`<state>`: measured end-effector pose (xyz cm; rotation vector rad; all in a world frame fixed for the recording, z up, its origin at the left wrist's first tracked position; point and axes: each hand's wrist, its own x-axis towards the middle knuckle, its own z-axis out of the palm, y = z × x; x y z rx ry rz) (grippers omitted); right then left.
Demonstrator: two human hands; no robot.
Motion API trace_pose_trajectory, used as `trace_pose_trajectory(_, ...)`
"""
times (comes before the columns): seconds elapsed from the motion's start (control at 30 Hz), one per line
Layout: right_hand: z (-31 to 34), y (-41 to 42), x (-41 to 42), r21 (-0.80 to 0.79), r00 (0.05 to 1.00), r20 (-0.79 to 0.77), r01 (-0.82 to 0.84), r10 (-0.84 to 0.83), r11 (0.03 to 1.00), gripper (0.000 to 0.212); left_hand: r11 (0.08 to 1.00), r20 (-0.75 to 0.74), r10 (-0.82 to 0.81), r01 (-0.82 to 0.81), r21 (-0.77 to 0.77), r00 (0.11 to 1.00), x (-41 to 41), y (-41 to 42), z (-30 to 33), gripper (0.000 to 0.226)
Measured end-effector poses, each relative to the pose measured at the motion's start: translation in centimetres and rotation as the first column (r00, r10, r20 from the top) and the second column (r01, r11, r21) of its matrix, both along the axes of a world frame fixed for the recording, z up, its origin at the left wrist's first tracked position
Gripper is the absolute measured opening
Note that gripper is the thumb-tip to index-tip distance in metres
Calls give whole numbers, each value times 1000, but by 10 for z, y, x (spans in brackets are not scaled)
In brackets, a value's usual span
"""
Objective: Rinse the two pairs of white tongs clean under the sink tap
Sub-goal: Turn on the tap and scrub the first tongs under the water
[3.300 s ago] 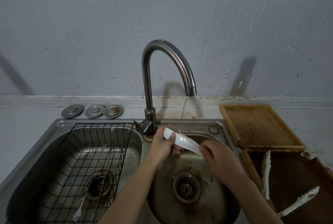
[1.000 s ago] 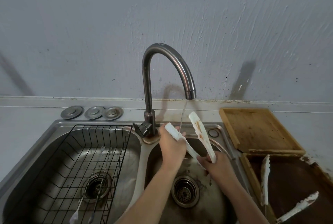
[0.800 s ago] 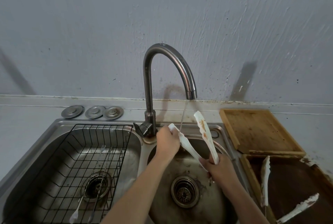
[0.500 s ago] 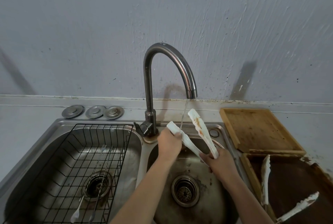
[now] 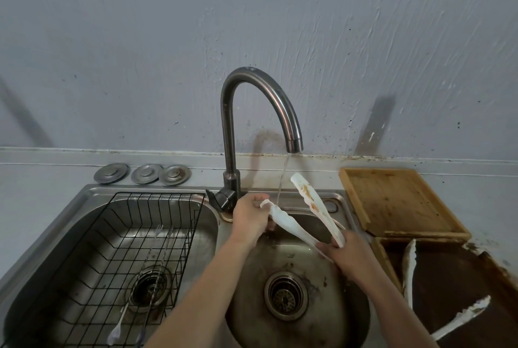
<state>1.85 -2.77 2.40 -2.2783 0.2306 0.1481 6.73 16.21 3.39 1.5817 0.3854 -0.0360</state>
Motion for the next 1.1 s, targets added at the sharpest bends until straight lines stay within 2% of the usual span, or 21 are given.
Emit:
trace_pose_trajectory(0.1, 11, -6, -2, 4, 994, -18, -105, 105, 994, 29, 996, -43, -22, 25, 88, 999, -5, 3, -9, 17)
trace_pose_trajectory(0.17, 20, -15, -7, 191, 981, -67, -167, 183, 967, 21, 995, -121, -49, 58, 79, 991, -8, 7, -10, 16)
trace_pose_trajectory(0.23, 30, -22, -9, 432, 977, -95, -134, 193, 892, 30, 985, -183, -101, 124, 120, 978, -8, 9, -11, 23)
trace_pose_trajectory(0.27, 33, -25, -9, 502, 977, -98, -114, 188, 857, 32, 971, -196, -128, 163, 176, 972, -8, 9, -13, 29)
trace_pose_trajectory(0.37, 37, -27, -5, 539, 970, -114, -123, 217, 833, 28, 918, -192, -170, 226, 326, 967, -7, 7, -18, 37)
trace_pose_trajectory(0.47, 37, -28, 0, 570, 965, -136, -108, 222, 815, 38, 935, -153, -152, 193, 297, 976, -5, 4, -24, 38)
trace_pose_trajectory(0.57, 37, -19, 2, 624, 980, -92, -83, 179, 777, 34, 964, -105, -76, 100, 248, 992, -4, 1, -29, 43)
trace_pose_trajectory(0.63, 34, -7, 4, 619, 983, -25, -127, 180, 775, 30, 989, -77, -9, 20, 149, 997, -5, -1, -29, 39)
trace_pose_trajectory(0.7, 30, 12, 8, 564, 982, 12, -160, 186, 810, 25, 998, -44, 18, -21, -65, 999, -8, -3, -26, 23)
trace_pose_trajectory(0.8, 17, 38, 16, 368, 977, 81, -214, 198, 905, 19, 922, 17, -83, 84, -378, 996, -16, -7, -23, 21)
trace_pose_trajectory(0.87, 8, 52, 19, 293, 966, 126, -252, 224, 922, 20, 873, 66, -165, 177, -454, 984, -20, -9, -22, 28)
trace_pose_trajectory(0.93, -1, 61, 21, 296, 966, 130, -252, 223, 921, 21, 843, 78, -205, 217, -492, 976, -23, -8, -25, 31)
trace_pose_trajectory(1.03, -9, 66, 21, 237, 966, 141, -244, 215, 940, 22, 811, 24, -238, 213, -544, 971, -27, -2, -33, 24)
trace_pose_trajectory(1.1, -11, 65, 19, 181, 963, 141, -251, 228, 951, 26, 757, -2, -257, 200, -622, 966, -29, 5, -36, 21)
